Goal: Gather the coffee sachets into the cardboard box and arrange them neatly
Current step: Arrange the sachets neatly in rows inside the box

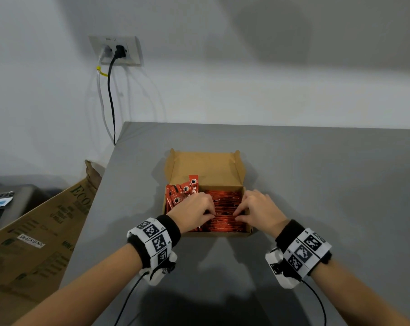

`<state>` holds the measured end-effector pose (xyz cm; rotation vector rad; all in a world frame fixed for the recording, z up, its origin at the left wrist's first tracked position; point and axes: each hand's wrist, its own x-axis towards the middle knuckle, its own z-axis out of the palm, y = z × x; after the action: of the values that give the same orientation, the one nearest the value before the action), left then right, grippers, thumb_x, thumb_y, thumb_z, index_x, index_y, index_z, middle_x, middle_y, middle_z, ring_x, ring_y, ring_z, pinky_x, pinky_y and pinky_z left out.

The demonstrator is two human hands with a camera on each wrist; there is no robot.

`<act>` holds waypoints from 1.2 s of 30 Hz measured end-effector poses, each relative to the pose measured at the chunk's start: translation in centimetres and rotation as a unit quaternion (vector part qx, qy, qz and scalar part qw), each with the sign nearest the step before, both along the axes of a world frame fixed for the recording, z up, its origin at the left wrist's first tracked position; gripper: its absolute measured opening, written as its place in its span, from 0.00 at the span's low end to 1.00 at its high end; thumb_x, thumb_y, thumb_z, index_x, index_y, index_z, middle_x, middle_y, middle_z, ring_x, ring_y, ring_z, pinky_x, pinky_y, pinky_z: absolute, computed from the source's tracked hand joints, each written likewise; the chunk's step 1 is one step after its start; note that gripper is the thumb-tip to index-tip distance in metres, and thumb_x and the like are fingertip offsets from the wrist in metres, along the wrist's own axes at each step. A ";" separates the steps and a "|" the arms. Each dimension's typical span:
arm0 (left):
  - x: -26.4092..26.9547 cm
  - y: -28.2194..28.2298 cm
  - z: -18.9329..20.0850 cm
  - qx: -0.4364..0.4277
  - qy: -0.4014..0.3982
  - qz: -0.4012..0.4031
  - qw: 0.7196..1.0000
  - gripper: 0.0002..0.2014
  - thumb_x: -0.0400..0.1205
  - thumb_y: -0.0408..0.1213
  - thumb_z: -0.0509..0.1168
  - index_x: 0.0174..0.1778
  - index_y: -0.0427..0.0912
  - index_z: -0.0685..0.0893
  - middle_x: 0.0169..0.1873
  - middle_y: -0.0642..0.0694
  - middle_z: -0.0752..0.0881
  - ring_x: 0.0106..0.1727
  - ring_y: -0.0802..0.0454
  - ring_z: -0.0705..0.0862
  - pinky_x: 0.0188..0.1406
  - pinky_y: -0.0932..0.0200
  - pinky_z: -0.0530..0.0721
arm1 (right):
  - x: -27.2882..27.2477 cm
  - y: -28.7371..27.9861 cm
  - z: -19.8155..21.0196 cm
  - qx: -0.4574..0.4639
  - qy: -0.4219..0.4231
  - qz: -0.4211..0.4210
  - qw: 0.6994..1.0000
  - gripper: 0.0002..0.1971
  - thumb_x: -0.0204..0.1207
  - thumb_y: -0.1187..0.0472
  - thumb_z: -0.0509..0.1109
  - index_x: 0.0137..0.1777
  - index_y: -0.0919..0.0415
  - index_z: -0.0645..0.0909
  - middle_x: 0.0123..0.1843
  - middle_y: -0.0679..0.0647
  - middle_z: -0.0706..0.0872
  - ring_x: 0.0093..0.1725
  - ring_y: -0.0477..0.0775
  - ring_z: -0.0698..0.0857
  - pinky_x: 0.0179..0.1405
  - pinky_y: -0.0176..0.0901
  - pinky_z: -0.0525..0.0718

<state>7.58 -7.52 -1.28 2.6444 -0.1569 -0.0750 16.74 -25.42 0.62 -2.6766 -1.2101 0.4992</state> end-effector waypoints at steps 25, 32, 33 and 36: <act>0.4 -0.6 -0.9 0.030 -0.028 0.072 0.997 0.12 0.83 0.32 0.59 0.58 0.41 0.86 0.56 0.45 0.85 0.59 0.51 0.81 0.66 0.56 0.73 | -0.5 1.5 -1.1 -0.009 -0.111 -0.037 0.993 0.11 0.80 0.56 0.62 0.52 0.48 0.87 0.55 0.48 0.83 0.59 0.54 0.76 0.54 0.47 0.67; 0.9 -0.6 -1.2 0.044 -0.027 0.085 0.995 0.13 0.84 0.33 0.58 0.60 0.41 0.85 0.57 0.45 0.85 0.60 0.50 0.80 0.68 0.55 0.71 | -0.4 1.8 -1.2 -0.016 -0.132 -0.050 0.990 0.13 0.81 0.62 0.58 0.55 0.51 0.85 0.54 0.49 0.86 0.58 0.55 0.78 0.51 0.48 0.65; 0.9 -0.6 -1.3 0.041 -0.029 0.084 0.995 0.13 0.84 0.33 0.58 0.59 0.41 0.85 0.56 0.45 0.85 0.60 0.50 0.81 0.67 0.54 0.72 | -0.4 1.7 -1.2 -0.006 -0.132 -0.057 0.990 0.13 0.81 0.61 0.59 0.55 0.50 0.84 0.55 0.49 0.86 0.58 0.55 0.78 0.50 0.48 0.64; 0.8 -0.5 -1.6 0.019 -0.039 0.091 0.995 0.11 0.83 0.32 0.60 0.56 0.39 0.87 0.55 0.44 0.83 0.57 0.48 0.81 0.62 0.56 0.76 | -0.3 1.5 -1.2 -0.002 -0.129 -0.063 0.990 0.14 0.81 0.63 0.58 0.54 0.50 0.85 0.55 0.47 0.86 0.57 0.54 0.78 0.46 0.46 0.59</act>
<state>8.34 -8.02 -2.91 2.6872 0.0593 0.0876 16.39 -23.90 -0.59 -2.8656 -1.0892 0.1397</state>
